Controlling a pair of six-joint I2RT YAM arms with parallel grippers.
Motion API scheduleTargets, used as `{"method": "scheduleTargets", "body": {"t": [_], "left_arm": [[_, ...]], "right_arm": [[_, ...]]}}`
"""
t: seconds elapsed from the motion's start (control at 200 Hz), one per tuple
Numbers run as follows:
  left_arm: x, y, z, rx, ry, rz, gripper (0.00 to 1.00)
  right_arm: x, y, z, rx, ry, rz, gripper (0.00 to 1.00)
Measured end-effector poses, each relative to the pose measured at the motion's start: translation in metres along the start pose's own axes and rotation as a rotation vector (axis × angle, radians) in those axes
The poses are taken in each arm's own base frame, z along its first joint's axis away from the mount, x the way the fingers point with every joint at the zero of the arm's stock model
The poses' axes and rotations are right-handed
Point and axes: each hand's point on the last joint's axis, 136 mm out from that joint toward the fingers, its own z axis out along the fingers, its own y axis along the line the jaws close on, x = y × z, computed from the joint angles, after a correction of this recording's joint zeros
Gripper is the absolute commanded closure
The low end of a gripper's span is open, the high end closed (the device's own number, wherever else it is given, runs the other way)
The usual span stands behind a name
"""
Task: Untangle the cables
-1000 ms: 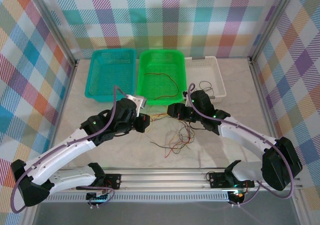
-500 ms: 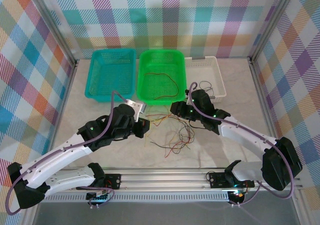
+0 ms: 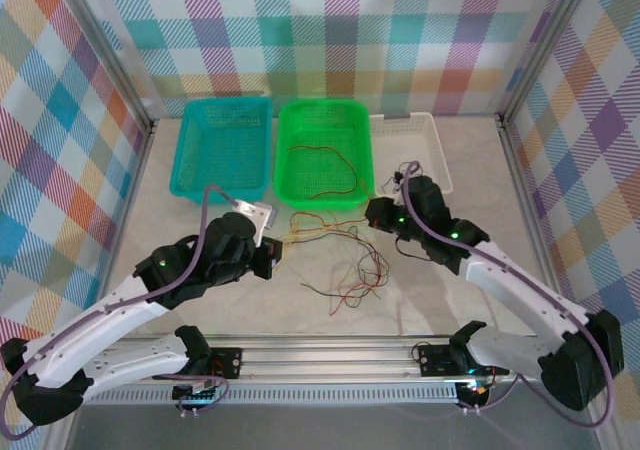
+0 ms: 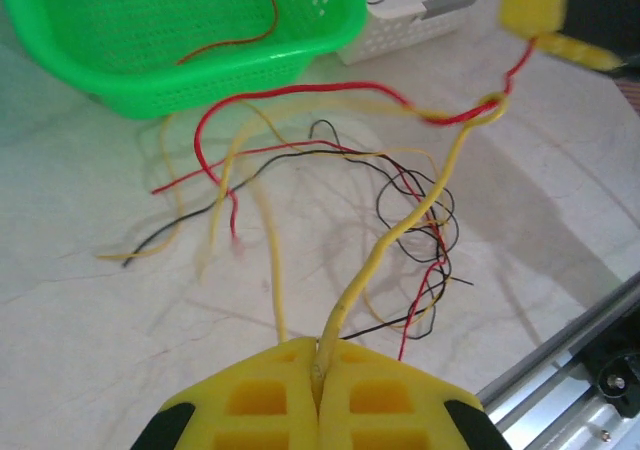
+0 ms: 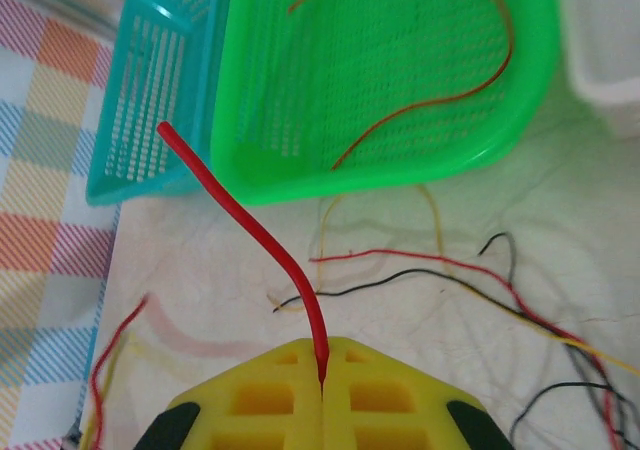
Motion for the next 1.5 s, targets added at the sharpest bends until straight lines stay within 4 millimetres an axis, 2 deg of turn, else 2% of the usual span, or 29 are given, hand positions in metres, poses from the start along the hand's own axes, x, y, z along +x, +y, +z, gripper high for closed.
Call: {"method": "scheduleTargets", "body": {"t": [0.135, 0.19, 0.275, 0.43, 0.535, 0.7, 0.855, 1.14, 1.31, 1.5], "left_arm": [[-0.01, 0.005, -0.02, -0.024, -0.045, 0.024, 1.0], [-0.011, 0.017, -0.031, -0.076, -0.058, 0.026, 1.0], [-0.01, 0.03, -0.044, -0.124, -0.068, 0.038, 1.0], [-0.005, 0.054, -0.053, -0.237, -0.059, 0.052, 1.0], [-0.003, 0.065, -0.058, -0.28, -0.062, 0.046, 1.0], [-0.004, 0.071, -0.06, -0.302, -0.076, 0.039, 1.0], [0.004, 0.076, -0.052, -0.308, -0.083, 0.036, 1.0], [0.011, 0.079, -0.046, -0.285, -0.111, 0.035, 1.0], [0.011, 0.075, -0.041, -0.262, -0.105, 0.039, 1.0], [0.012, 0.072, -0.036, -0.242, -0.094, 0.035, 1.0]], "right_arm": [[-0.019, -0.007, -0.027, 0.019, -0.043, -0.008, 1.0], [-0.033, -0.03, -0.038, 0.1, -0.092, 0.007, 1.0], [-0.041, -0.06, -0.051, 0.201, -0.119, 0.04, 1.0], [-0.048, -0.082, -0.076, 0.292, -0.149, 0.04, 1.0], [-0.06, -0.084, -0.088, 0.311, -0.181, 0.04, 1.0], [-0.073, -0.067, -0.091, 0.273, -0.19, 0.028, 1.0], [-0.084, -0.048, -0.084, 0.218, -0.164, 0.025, 1.0], [-0.127, 0.001, -0.064, 0.149, -0.171, -0.04, 1.0], [-0.152, 0.024, -0.031, 0.163, -0.164, -0.097, 1.0], [-0.179, 0.039, 0.025, 0.239, -0.152, -0.178, 1.0]]}}
